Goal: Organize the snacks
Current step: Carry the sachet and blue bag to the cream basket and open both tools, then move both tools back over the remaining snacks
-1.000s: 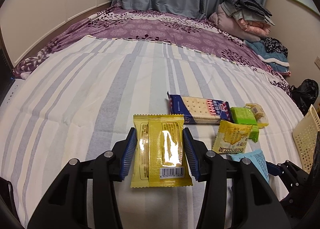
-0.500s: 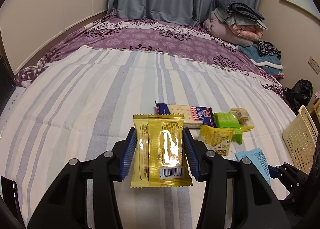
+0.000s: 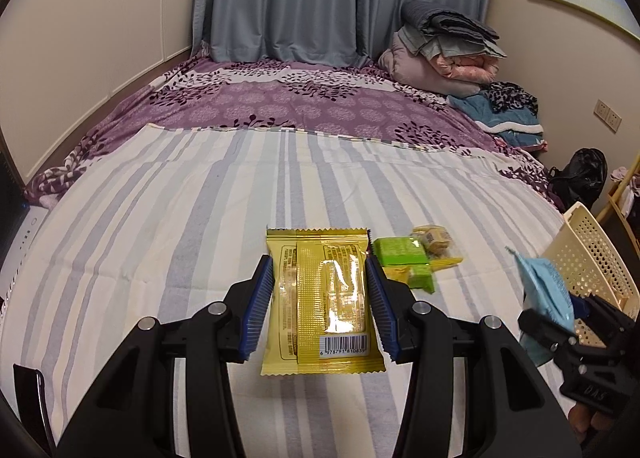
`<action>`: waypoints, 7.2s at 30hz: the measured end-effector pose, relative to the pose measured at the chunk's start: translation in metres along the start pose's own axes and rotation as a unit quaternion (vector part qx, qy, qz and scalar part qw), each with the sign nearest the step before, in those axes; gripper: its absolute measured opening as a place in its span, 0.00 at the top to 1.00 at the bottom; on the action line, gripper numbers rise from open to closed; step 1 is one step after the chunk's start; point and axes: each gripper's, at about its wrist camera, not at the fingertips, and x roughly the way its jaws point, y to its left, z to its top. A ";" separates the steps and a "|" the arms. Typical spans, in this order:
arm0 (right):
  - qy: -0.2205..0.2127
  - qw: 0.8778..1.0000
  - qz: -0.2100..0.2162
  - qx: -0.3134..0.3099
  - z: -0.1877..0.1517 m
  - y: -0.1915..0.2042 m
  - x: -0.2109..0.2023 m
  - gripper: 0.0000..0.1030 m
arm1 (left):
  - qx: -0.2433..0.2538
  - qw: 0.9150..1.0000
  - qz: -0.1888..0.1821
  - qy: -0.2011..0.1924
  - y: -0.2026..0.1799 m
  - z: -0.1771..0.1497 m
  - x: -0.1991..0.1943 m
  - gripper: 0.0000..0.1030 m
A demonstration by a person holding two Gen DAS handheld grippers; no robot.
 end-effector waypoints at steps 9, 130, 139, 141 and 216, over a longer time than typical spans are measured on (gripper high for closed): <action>-0.058 0.997 -0.024 0.046 0.008 -0.047 -0.044 0.39 | 0.033 0.999 -0.012 -0.013 -0.035 0.004 -0.018 0.54; -0.186 0.943 -0.206 0.183 -0.040 -0.195 -0.174 0.07 | 0.169 0.966 -0.196 0.006 -0.269 -0.004 -0.016 0.04; -0.172 0.956 -0.181 0.152 -0.026 -0.168 -0.158 0.07 | 0.152 0.975 -0.162 -0.003 -0.237 0.002 -0.013 0.04; -0.167 0.959 -0.176 0.144 -0.024 -0.160 -0.153 0.07 | 0.153 0.976 -0.152 -0.008 -0.231 0.002 -0.013 0.04; 0.034 0.997 -0.074 -0.002 -0.003 -0.054 0.067 0.05 | -0.028 0.996 0.009 0.080 -0.021 -0.028 0.113 0.39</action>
